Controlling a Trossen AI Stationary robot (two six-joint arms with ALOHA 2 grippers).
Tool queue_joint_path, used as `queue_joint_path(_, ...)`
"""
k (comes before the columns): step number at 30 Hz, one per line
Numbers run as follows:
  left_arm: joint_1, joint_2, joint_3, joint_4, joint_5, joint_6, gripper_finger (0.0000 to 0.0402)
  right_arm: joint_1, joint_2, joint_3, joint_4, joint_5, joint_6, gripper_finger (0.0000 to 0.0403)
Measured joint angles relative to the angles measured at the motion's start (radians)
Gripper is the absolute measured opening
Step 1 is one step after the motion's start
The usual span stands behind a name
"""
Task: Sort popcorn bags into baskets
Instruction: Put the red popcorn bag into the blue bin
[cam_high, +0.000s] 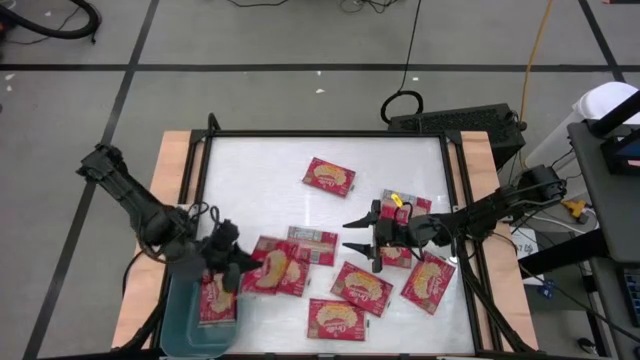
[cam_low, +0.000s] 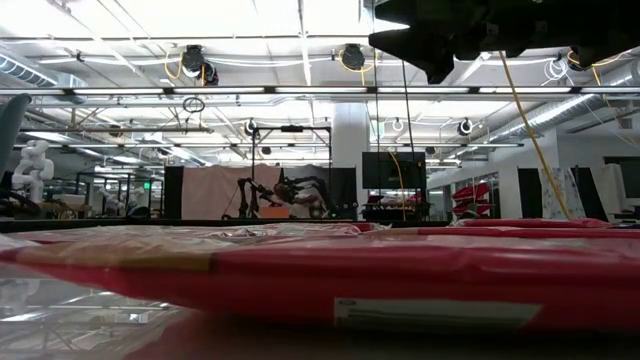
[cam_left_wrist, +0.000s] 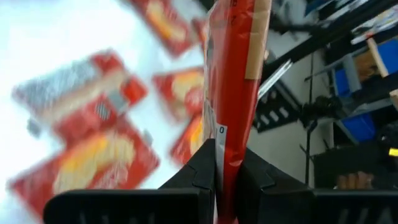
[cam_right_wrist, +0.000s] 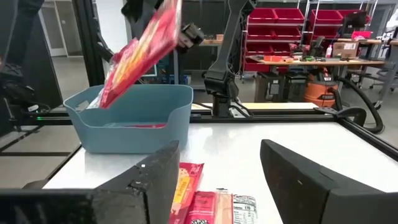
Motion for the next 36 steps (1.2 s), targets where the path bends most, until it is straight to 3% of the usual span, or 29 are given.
queue_joint_path(18,-0.373,0.000,0.000,-0.455,0.008,-0.838,0.0035,0.001,0.000,-0.001,-0.098,-0.003,0.041,0.0215)
queue_joint_path(23,-0.454,0.011,0.000,-0.558,0.113,-1.076,0.0035,0.001,0.000,-0.001,-0.105,-0.003,0.038,0.0215)
queue_joint_path(26,-0.475,0.027,0.000,-0.598,0.195,-1.134,0.0035,0.001,0.000,-0.001,-0.104,-0.003,0.029,0.0215)
queue_joint_path(32,-0.458,0.066,0.000,-0.604,0.220,-1.155,0.0035,0.001,0.000,-0.001,-0.105,-0.003,0.016,0.0215)
queue_joint_path(36,-0.430,0.107,0.000,-0.604,0.290,-1.174,0.0035,0.001,0.000,-0.001,-0.105,-0.003,0.015,0.0215)
